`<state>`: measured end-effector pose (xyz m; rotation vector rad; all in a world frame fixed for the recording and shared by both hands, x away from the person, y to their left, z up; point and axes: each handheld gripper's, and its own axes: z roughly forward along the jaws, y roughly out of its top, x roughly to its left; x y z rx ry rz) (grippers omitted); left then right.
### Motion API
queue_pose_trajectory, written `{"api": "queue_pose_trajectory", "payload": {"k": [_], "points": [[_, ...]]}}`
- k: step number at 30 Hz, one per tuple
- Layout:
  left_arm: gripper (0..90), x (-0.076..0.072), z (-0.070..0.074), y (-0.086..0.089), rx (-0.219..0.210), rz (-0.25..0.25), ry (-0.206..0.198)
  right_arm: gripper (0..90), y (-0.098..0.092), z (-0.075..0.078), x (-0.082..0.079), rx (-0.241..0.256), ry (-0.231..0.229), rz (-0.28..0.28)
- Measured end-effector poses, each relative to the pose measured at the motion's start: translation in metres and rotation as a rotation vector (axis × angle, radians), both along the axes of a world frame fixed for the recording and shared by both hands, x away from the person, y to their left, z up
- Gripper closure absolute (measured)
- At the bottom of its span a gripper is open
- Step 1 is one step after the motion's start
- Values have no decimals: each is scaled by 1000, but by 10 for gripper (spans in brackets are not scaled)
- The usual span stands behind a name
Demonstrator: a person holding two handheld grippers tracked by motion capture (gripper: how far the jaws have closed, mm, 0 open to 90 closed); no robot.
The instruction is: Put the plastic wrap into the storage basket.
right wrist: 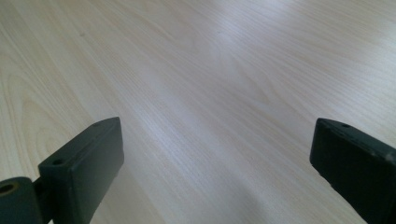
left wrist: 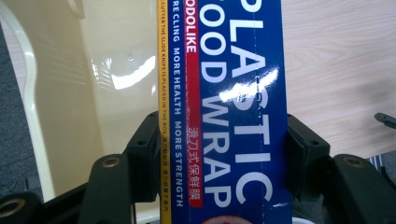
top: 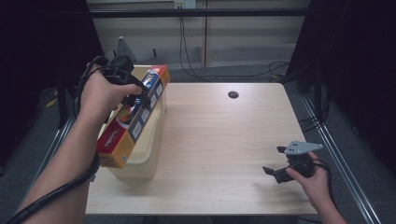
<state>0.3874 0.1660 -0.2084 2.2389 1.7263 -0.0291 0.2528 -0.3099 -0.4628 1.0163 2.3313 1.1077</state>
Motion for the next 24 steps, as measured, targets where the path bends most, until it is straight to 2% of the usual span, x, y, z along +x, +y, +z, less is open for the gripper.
{"api": "queue_pose_trajectory", "payload": {"k": [7,24], "points": [[412,-2,-2,10,5,28,-5,27,2,0,1,-4,0,5],[412,-6,-9,24,11,64,0,28,7,1,6,-5,-3,21]]}}
